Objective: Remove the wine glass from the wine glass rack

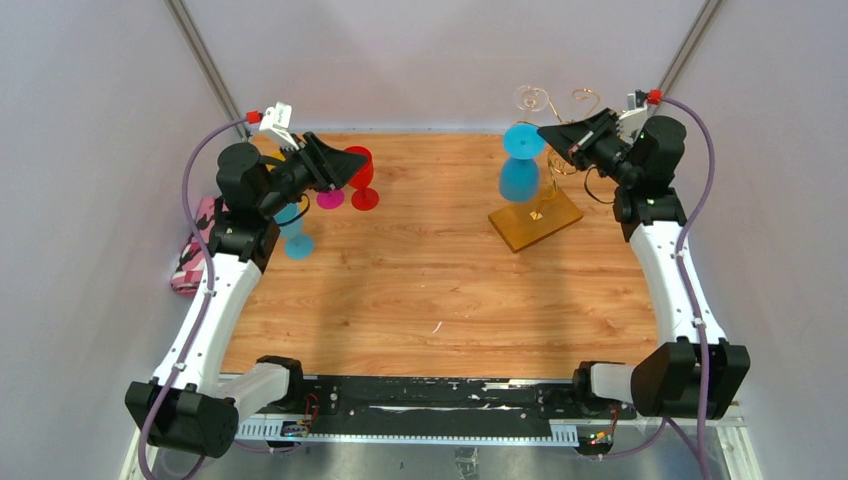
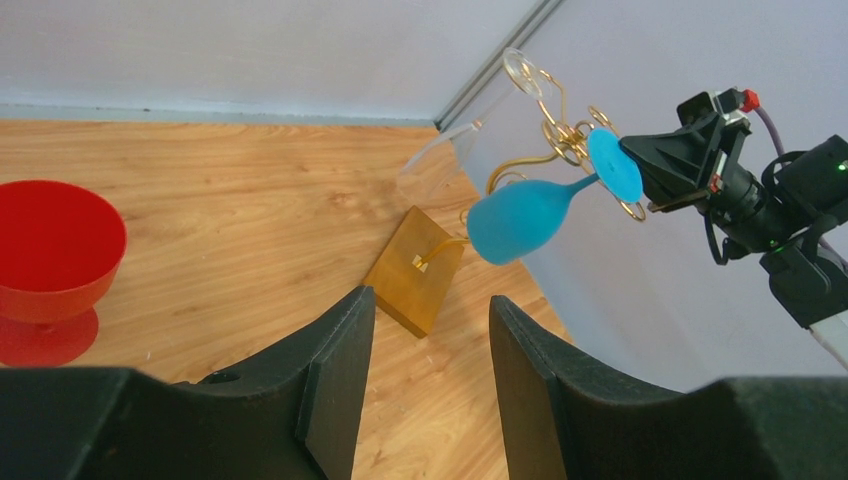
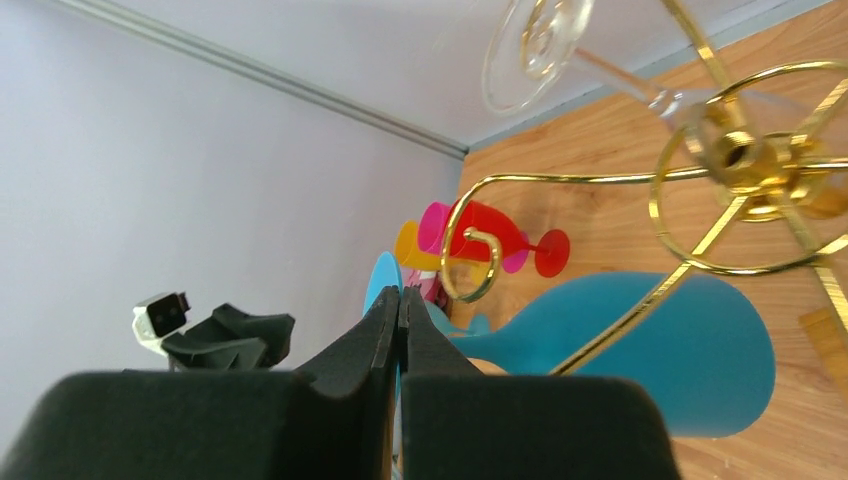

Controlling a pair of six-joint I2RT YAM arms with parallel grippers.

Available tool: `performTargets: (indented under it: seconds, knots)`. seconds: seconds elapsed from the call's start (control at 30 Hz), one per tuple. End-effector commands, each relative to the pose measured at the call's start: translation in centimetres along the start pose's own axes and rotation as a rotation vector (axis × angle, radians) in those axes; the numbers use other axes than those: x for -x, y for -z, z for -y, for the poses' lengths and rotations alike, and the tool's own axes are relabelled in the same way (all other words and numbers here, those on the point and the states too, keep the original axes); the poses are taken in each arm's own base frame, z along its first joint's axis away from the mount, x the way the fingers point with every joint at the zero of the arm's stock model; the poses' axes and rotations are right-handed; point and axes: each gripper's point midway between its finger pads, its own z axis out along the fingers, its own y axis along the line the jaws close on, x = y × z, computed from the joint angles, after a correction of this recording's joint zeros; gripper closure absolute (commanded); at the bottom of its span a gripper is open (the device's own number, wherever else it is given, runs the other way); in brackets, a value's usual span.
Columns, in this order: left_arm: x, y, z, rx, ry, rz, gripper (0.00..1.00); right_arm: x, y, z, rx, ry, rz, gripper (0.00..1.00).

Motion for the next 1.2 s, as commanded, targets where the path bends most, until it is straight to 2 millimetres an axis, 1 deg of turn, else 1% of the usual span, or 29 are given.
performTargets:
  seconds: [0.0,0.03,0.07,0.13,0.2,0.23,0.3,0.37,0.4,0.43,0.47,0.53,0.57,0.6,0.67,0.73,0.9,0.97,1.03,1.17]
  knots:
    - [-1.2,-1.0,-1.6,0.036,-0.011,-0.017,0.49,-3.3,-0.8,-4.0,0.134,0.001,-0.134,1.00]
    - [-1.6,-1.3,-2.1,0.047,-0.009,-0.024,0.50,-4.0,-1.0,-4.8,0.156,0.000,-0.158,1.00]
    - [-1.5,-1.6,-2.2,0.040,-0.019,-0.013,0.50,-4.7,-1.0,-5.7,0.184,-0.001,-0.182,1.00]
    - [-1.9,-2.1,-2.1,0.014,-0.025,-0.012,0.50,-5.1,-0.7,-7.3,0.235,0.001,-0.197,1.00]
    - [-2.4,-2.8,-1.2,-0.064,-0.027,-0.012,0.50,-4.8,0.1,-9.2,0.303,0.016,-0.185,1.00]
    - [-2.6,-3.0,-0.5,-0.112,-0.022,-0.009,0.49,-4.4,0.8,-10.8,0.367,0.043,-0.163,1.00]
    - [-2.8,-3.2,1.3,-0.227,-0.020,0.007,0.47,-3.9,2.0,-13.4,0.460,0.065,-0.148,1.00]
    - [-2.8,-3.1,3.3,-0.350,-0.020,0.034,0.42,-3.6,3.3,-15.8,0.551,0.077,-0.139,1.00]
    - [-2.7,-3.0,4.1,-0.407,-0.013,0.055,0.39,-3.5,4.0,-16.9,0.588,0.082,-0.137,1.00]
    - [-2.4,-2.7,5.1,-0.474,-0.006,0.088,0.35,-3.3,4.6,-17.9,0.622,0.086,-0.135,1.00]
    - [-1.7,-2.0,6.5,-0.582,0.018,0.138,0.31,-3.3,5.3,-18.9,0.652,0.094,-0.132,1.00]
    - [-1.3,-0.3,8.5,-0.771,0.070,0.192,0.26,-3.2,6.2,-20.1,0.684,0.104,-0.126,1.00]
    - [-1.6,-0.4,8.6,-0.810,0.115,0.168,0.23,-3.1,6.7,-20.7,0.698,0.113,-0.117,1.00]
    - [-1.9,-1.1,8.5,-0.820,0.133,0.142,0.23,-3.1,7.2,-21.2,0.711,0.120,-0.109,1.00]
    - [-2.5,-2.0,8.8,-0.836,0.131,0.121,0.23,-3.0,8.0,-22.0,0.736,0.130,-0.094,1.00]
    - [-3.1,-2.2,9.6,-0.856,0.112,0.118,0.22,-3.1,8.5,-22.6,0.753,0.134,-0.086,1.00]
    - [-2.8,-1.4,13.0,-0.939,0.067,0.145,0.21,-3.7,9.1,-23.6,0.807,0.118,-0.083,1.00]
    - [-2.4,-0.9,13.9,-0.963,0.059,0.154,0.20,-4.0,9.0,-23.8,0.821,0.105,-0.093,1.00]
    - [-2.0,-0.6,14.4,-0.975,0.060,0.162,0.20,-4.3,8.6,-23.7,0.826,0.090,-0.097,1.00]
    - [-1.8,-0.1,14.7,-0.980,0.061,0.167,0.20,-4.9,8.3,-24.1,0.852,0.061,-0.120,1.00]
